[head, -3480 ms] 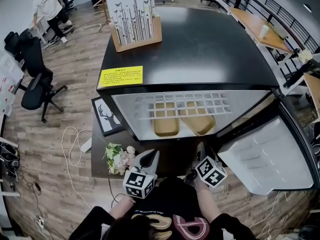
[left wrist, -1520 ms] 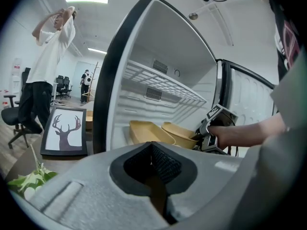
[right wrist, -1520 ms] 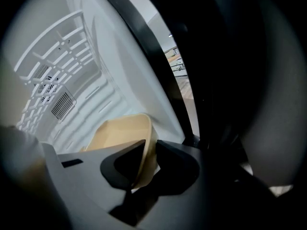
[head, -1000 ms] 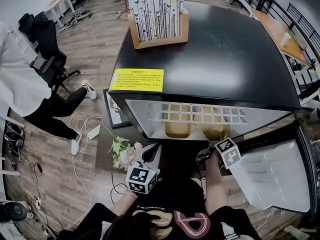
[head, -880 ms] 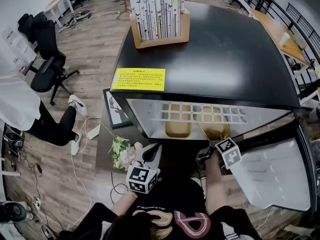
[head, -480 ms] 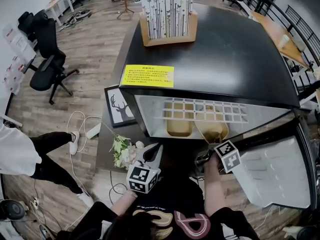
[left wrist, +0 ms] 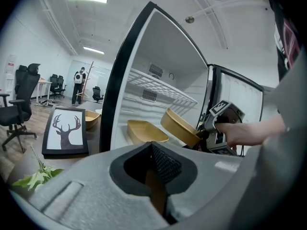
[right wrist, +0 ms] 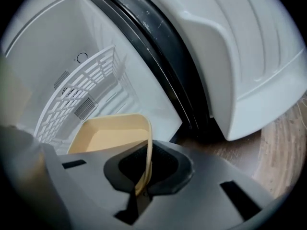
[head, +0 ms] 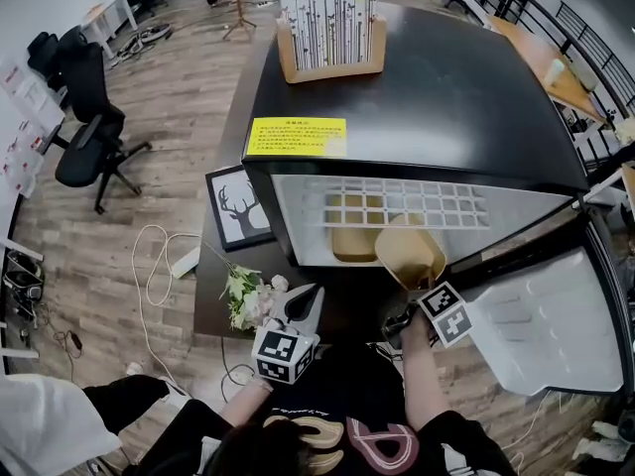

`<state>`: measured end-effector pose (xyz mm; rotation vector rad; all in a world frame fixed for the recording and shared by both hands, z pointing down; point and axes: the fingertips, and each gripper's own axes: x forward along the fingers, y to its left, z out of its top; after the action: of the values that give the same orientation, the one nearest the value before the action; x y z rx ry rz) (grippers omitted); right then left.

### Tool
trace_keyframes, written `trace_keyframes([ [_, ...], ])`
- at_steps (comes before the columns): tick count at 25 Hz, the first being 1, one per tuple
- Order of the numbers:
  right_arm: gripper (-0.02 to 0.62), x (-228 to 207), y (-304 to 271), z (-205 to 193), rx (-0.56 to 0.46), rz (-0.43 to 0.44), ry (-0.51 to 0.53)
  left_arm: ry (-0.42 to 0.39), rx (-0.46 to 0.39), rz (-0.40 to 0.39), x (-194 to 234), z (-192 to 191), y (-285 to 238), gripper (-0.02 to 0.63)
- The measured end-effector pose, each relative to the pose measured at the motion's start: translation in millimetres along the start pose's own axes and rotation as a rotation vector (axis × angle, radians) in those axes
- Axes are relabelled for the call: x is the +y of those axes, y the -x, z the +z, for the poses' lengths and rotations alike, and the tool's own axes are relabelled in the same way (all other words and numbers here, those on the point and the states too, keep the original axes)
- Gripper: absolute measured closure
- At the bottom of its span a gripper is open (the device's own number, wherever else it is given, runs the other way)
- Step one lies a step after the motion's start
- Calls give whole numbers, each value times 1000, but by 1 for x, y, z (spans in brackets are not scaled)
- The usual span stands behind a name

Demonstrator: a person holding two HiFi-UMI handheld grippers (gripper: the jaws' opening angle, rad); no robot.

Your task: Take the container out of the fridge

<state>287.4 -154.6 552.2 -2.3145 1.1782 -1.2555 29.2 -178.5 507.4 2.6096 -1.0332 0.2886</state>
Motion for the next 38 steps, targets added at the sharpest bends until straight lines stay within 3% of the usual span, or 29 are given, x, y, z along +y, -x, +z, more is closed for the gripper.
trace_keyframes([
  [14, 580, 1, 34, -43, 52, 17, 156, 9, 9, -26, -8, -15, 24, 597],
  [24, 583, 6, 45, -78, 117, 42, 337, 36, -5, 14, 3, -19, 41, 597],
  [38, 583, 4, 38, -147, 262, 81, 497, 42, 0, 62, 14, -27, 58, 597],
])
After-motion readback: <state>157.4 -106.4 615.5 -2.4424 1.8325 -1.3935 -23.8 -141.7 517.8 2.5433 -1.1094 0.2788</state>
